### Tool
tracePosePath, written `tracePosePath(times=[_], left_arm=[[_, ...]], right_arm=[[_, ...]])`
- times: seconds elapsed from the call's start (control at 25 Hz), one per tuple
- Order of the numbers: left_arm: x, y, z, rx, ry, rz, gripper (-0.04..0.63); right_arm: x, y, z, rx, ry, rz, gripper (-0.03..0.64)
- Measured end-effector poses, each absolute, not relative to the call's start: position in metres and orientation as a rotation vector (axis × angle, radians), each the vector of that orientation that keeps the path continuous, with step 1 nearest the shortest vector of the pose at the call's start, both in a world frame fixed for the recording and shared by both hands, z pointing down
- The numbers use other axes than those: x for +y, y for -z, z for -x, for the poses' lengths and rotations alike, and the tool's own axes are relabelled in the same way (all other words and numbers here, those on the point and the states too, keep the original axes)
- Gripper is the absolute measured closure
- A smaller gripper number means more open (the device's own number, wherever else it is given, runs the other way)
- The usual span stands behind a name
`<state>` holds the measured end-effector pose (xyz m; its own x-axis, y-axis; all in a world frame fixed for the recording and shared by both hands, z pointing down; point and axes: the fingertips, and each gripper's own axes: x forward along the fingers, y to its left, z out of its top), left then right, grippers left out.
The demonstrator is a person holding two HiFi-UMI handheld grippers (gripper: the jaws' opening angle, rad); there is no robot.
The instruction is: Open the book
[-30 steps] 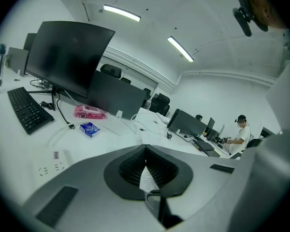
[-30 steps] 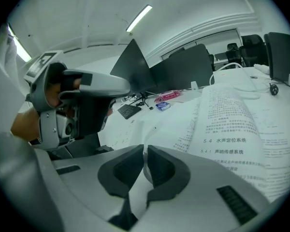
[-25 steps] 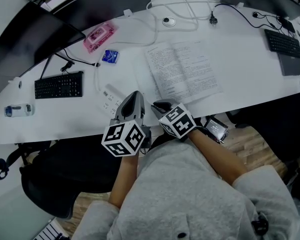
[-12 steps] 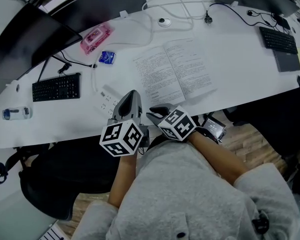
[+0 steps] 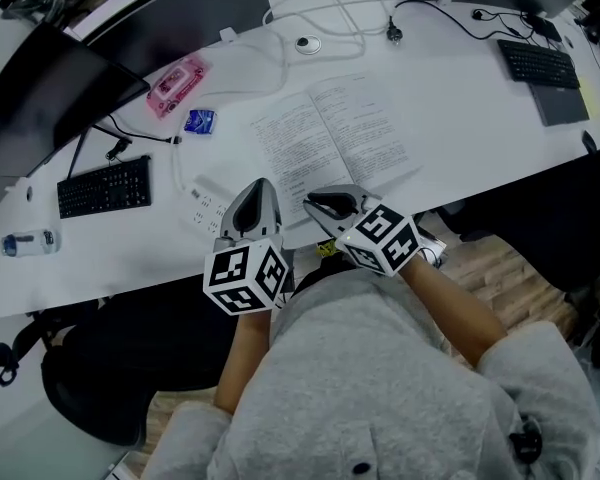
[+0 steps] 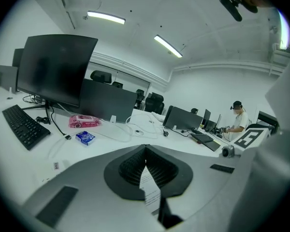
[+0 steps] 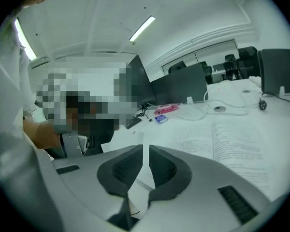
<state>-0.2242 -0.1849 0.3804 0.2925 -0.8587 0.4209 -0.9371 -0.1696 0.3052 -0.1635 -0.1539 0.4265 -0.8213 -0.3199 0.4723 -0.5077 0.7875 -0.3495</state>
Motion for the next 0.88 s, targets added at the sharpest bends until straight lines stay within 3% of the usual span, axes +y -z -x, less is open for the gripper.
tracePosePath(times=[0.36, 0.88], left_arm=[[-0.185, -0.367, 0.218, -1.634, -0.251, -2.138, 0.586], [-0.177, -0.353, 0.196, -1.643, -0.242, -2.18, 0.586]], right_arm=[[-0.19, -0.331, 0.077, -2.628, -0.312, -0.912, 0.572], [-0.19, -0.291, -0.023, -2.541, -0.257, -1.237, 0.572]])
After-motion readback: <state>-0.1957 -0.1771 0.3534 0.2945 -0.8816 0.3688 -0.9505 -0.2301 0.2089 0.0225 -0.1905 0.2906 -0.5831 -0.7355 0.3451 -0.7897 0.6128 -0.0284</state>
